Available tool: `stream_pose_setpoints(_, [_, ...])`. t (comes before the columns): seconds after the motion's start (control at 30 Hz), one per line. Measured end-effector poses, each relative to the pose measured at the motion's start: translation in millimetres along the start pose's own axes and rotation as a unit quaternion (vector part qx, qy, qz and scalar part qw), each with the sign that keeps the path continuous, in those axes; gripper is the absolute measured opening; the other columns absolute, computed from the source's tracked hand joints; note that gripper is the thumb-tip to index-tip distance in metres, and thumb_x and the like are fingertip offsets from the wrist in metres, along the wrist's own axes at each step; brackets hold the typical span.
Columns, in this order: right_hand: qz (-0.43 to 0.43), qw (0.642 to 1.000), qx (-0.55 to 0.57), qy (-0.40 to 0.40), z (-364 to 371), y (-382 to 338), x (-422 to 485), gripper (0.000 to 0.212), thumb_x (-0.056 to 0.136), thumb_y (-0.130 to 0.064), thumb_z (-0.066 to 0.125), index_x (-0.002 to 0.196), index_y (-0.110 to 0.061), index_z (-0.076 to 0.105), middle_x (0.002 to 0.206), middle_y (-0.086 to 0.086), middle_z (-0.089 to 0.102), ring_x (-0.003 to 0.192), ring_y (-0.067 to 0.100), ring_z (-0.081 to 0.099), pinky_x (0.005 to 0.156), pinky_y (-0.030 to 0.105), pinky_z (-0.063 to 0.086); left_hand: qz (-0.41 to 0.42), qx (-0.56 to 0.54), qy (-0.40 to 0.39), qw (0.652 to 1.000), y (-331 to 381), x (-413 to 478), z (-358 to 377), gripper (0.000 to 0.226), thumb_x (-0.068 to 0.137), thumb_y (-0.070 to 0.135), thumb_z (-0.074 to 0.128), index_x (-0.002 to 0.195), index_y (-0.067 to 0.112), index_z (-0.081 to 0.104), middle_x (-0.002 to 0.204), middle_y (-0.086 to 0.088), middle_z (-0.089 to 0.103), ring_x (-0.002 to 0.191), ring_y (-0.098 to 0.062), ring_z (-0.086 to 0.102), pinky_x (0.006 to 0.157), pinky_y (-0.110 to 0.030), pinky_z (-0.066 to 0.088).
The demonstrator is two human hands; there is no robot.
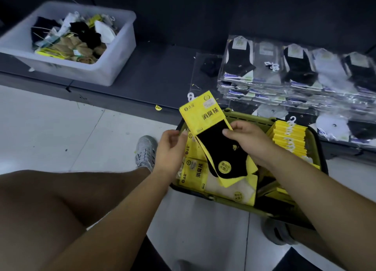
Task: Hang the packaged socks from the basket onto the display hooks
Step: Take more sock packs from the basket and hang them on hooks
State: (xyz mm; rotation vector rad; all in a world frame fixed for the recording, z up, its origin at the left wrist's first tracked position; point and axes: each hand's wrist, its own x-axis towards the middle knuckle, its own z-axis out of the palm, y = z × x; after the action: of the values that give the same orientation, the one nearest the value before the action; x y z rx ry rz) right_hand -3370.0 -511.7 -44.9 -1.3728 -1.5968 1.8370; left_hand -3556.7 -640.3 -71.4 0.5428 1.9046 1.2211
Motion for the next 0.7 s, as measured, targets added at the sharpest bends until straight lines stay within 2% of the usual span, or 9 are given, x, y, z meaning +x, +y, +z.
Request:
stream_pose_setpoints(0.07, [0.001, 0.998, 0.053, -0.029, 14.4, -4.7, -1.0, 0.014, 0.092, -0.019, 0.07, 0.079, -0.023, 0.074, 0.083, 0.003, 0.077, 0.071, 0.013, 0.072, 0.059, 0.021, 0.052, -0.079, -0.133, -0.098, 0.983, 9.6, -0.8, 4.7, 0.036, 0.107, 0.039, 0.06, 0.128, 0.01, 0.067, 0.123, -0.013, 0.078, 0.111, -0.029, 0.076, 0.089, -0.036, 0.062])
stream_pose_setpoints(0.13, [0.009, 0.998, 0.039, -0.051, 29.8, 1.3, 0.0, 0.008, 0.092, -0.024, 0.071, 0.085, -0.023, 0.075, 0.086, 0.0, 0.077, 0.074, 0.012, 0.073, 0.059, 0.02, 0.053, -0.086, -0.182, -0.136, 0.97, 9.1, -3.3, 5.1, 0.025, 0.108, 0.024, 0.059, 0.127, 0.011, 0.07, 0.119, -0.008, 0.081, 0.107, -0.026, 0.078, 0.088, -0.037, 0.065])
stream_pose_setpoints(0.2, [0.0, 0.999, -0.027, -0.031, 36.3, 13.1, 2.2, 0.015, 0.094, -0.035, 0.067, 0.09, -0.022, 0.075, 0.084, -0.007, 0.076, 0.075, 0.006, 0.071, 0.059, 0.018, 0.051, -0.08, -0.177, -0.108, 0.975, 3.1, -2.4, -0.9, 0.021, 0.106, 0.01, 0.06, 0.124, 0.01, 0.072, 0.117, -0.009, 0.081, 0.111, -0.03, 0.076, 0.095, -0.042, 0.063])
stream_pose_setpoints(0.27, [-0.025, 0.984, -0.178, -0.007, 30.8, 30.9, 5.5, 0.025, 0.099, -0.034, 0.059, 0.091, -0.017, 0.075, 0.085, -0.002, 0.073, 0.078, 0.013, 0.067, 0.063, 0.023, 0.05, -0.101, -0.166, -0.076, 0.978, -5.6, 0.2, -11.6, 0.025, 0.105, 0.006, 0.061, 0.127, 0.008, 0.07, 0.121, -0.013, 0.079, 0.118, -0.036, 0.073, 0.107, -0.051, 0.056])
stream_pose_setpoints(0.33, [-0.048, 0.932, -0.359, -0.023, 21.6, 54.0, 6.9, 0.026, 0.1, -0.026, 0.054, 0.094, -0.008, 0.073, 0.094, 0.007, 0.071, 0.088, 0.025, 0.064, 0.074, 0.034, 0.052, -0.128, -0.168, -0.058, 0.976, -13.4, 2.8, -25.0, 0.026, 0.104, 0.006, 0.06, 0.127, 0.01, 0.07, 0.123, -0.015, 0.078, 0.116, -0.037, 0.074, 0.108, -0.055, 0.055])
stream_pose_setpoints(0.4, [-0.048, 0.888, -0.455, -0.052, 14.4, 75.7, 4.1, 0.022, 0.099, -0.027, 0.056, 0.103, -0.012, 0.073, 0.102, 0.004, 0.071, 0.099, 0.026, 0.061, 0.083, 0.039, 0.052, -0.146, -0.17, -0.044, 0.974, -20.1, 4.6, -36.7, 0.026, 0.104, 0.007, 0.059, 0.126, 0.013, 0.071, 0.122, -0.015, 0.079, 0.115, -0.038, 0.074, 0.107, -0.058, 0.055])
stream_pose_setpoints(0.53, [-0.053, 0.853, -0.514, -0.069, 13.1, 98.6, -1.2, 0.031, 0.095, -0.039, 0.063, 0.119, -0.021, 0.068, 0.112, 0.002, 0.067, 0.109, 0.024, 0.055, 0.089, 0.035, 0.047, -0.161, -0.154, -0.023, 0.975, -29.4, 6.7, -47.2, 0.027, 0.103, 0.008, 0.06, 0.127, 0.016, 0.07, 0.121, -0.014, 0.078, 0.116, -0.04, 0.073, 0.108, -0.062, 0.053])
stream_pose_setpoints(0.63, [-0.072, 0.845, -0.527, -0.053, 15.1, 103.1, -0.9, 0.035, 0.095, -0.04, 0.063, 0.124, -0.02, 0.065, 0.116, 0.004, 0.064, 0.111, 0.027, 0.053, 0.091, 0.035, 0.044, -0.164, -0.144, -0.02, 0.976, -32.4, 5.6, -46.6, 0.028, 0.103, 0.007, 0.06, 0.128, 0.014, 0.07, 0.122, -0.014, 0.078, 0.116, -0.039, 0.073, 0.108, -0.061, 0.053])
stream_pose_setpoints(0.7, [-0.09, 0.82, -0.562, -0.058, 16.0, 104.4, -3.3, 0.037, 0.096, -0.04, 0.061, 0.128, -0.021, 0.063, 0.118, 0.004, 0.063, 0.112, 0.026, 0.051, 0.092, 0.036, 0.042, -0.162, -0.137, -0.019, 0.977, -32.8, 5.8, -45.7, 0.029, 0.102, 0.007, 0.061, 0.129, 0.013, 0.069, 0.122, -0.014, 0.078, 0.115, -0.039, 0.073, 0.109, -0.061, 0.053])
